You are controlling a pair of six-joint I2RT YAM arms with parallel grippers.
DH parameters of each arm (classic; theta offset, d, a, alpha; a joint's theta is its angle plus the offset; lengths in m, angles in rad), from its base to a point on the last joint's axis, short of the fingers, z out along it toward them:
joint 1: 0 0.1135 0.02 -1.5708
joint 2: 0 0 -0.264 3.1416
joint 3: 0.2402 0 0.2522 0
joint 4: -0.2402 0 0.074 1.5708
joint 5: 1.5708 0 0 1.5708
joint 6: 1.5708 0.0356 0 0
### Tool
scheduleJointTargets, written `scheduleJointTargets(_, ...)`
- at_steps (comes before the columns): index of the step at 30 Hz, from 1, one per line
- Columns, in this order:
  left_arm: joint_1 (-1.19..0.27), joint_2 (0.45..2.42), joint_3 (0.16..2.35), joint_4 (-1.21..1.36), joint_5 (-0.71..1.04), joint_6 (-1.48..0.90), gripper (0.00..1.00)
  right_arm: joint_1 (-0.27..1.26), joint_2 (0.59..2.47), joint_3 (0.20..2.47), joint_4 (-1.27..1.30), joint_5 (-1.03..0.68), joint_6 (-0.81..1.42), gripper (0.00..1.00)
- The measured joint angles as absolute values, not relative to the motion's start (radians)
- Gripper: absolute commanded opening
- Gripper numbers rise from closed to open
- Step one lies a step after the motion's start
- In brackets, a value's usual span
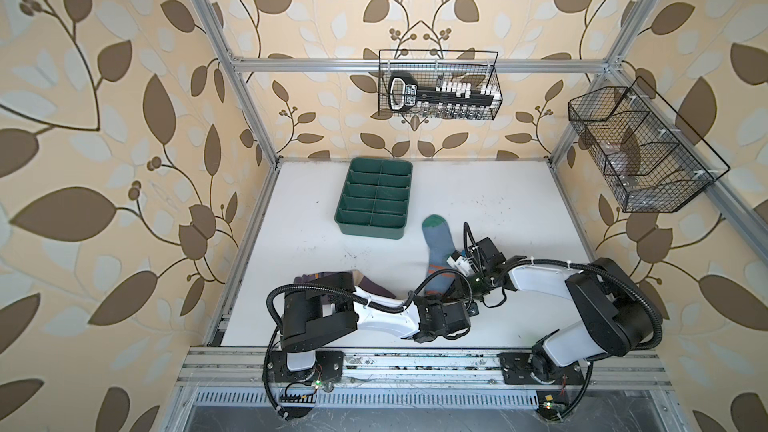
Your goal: Roll the socks
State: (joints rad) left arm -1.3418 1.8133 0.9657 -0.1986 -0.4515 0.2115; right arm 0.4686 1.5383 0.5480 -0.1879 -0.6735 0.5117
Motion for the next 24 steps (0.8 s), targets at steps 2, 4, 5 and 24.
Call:
scheduleJointTargets(2,-1.340,1.815,0.969,-0.201,-0.448,0.213,0.00,0.468,1.538,0.548,-0.187,-0.674,0.512,0.00)
scheduleJointTargets(4,-1.340,1.816,0.974,-0.210,-0.443,0.212,0.00,0.464,1.534,0.543,-0.184,-0.675,0.512,0.00)
scheduleJointTargets(5,-1.338,1.817,0.979,-0.217,-0.434,0.213,0.00,0.460,1.531,0.539,-0.183,-0.679,0.513,0.00)
scheduleJointTargets(24,-1.294,1.723,0.955,-0.288,-0.315,0.230,0.63,0.373,1.430,0.485,-0.277,-0.662,0.521,0.00)
